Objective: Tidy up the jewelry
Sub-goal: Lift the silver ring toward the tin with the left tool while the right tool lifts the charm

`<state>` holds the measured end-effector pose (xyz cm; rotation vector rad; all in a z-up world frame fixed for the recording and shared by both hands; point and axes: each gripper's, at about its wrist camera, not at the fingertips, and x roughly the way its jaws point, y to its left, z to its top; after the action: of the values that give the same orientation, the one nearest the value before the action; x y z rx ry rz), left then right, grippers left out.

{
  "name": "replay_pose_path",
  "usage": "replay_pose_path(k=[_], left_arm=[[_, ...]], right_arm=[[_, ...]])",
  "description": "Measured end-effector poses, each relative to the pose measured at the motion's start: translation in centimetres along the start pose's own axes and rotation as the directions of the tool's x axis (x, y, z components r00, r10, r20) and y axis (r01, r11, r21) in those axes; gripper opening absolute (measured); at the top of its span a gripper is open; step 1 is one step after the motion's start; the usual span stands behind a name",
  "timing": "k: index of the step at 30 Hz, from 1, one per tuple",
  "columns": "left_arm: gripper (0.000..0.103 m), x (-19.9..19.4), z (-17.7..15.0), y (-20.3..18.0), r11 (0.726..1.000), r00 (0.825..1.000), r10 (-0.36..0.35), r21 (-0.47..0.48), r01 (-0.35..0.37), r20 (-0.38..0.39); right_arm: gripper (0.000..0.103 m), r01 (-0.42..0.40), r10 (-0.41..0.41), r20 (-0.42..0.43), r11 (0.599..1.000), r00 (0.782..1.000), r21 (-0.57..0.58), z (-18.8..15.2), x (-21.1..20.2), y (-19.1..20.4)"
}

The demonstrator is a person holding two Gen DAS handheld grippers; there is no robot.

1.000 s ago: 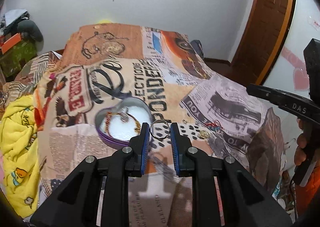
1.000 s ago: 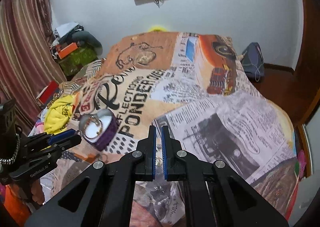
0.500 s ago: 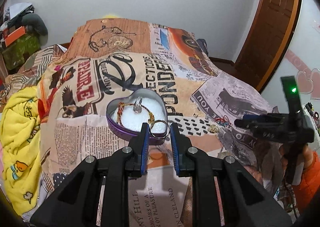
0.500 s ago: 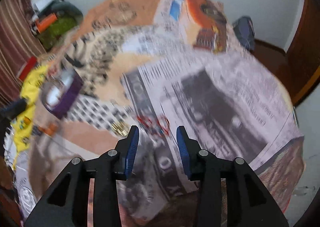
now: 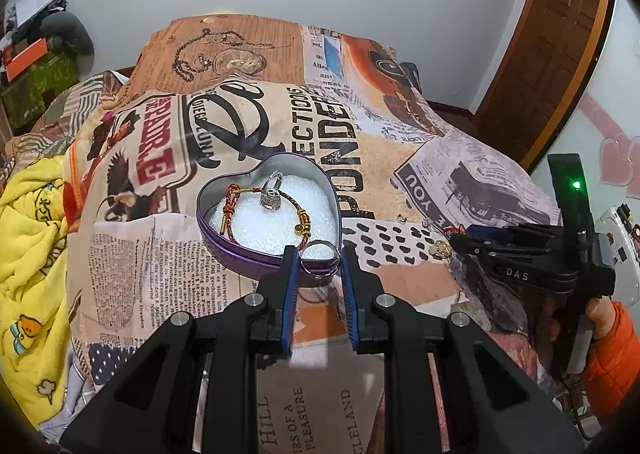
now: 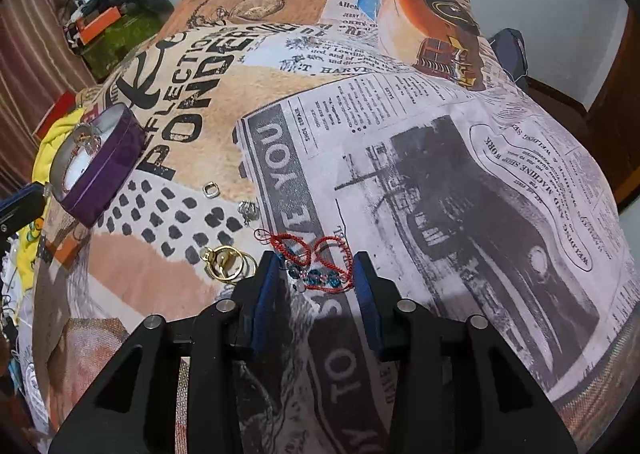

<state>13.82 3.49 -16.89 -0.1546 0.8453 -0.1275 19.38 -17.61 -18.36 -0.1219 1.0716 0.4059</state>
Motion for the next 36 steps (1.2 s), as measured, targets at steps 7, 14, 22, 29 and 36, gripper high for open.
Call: replay_pose_path(k=[7, 14, 22, 29, 36], left_arm=[[0.020, -0.3, 0.2, -0.4, 1.000, 1.000, -0.004, 0.009, 0.004, 0.007], [0.020, -1.4, 0.4, -0.9, 1.000, 1.000, -0.001, 0.018, 0.000, 0.025], [0.020, -3.1, 1.0, -0.6, 1.000, 0.998, 0.014, 0.020, -0.015, 0.068], [0.020, -4.8, 2.1, 0.2, 0.998, 0.992, 0.041, 0.033, -0.045, 0.118], [0.020, -5.4, 3.2, 1.3, 0.996, 0.986, 0.076, 0.042, -0.083, 0.146]], right_arm=[[0.007, -0.006, 0.005, 0.005, 0.999, 1.000, 0.044, -0.8, -1.0, -0.7], [0.007, -0.013, 0.010, 0.049, 0.997, 0.999, 0.072, -1.4, -3.6, -1.3], [0.007, -0.029, 0.022, 0.144, 0.999, 0.989, 0.046, 0.0, -7.3, -0.2], [0.007, -0.084, 0.083, 0.230, 0.996, 0.970, -0.004, 2.3, -9.3, 2.9], [0.007, -0.154, 0.168, 0.272, 0.985, 0.947, -0.072, 4.5, -9.4, 6.4]])
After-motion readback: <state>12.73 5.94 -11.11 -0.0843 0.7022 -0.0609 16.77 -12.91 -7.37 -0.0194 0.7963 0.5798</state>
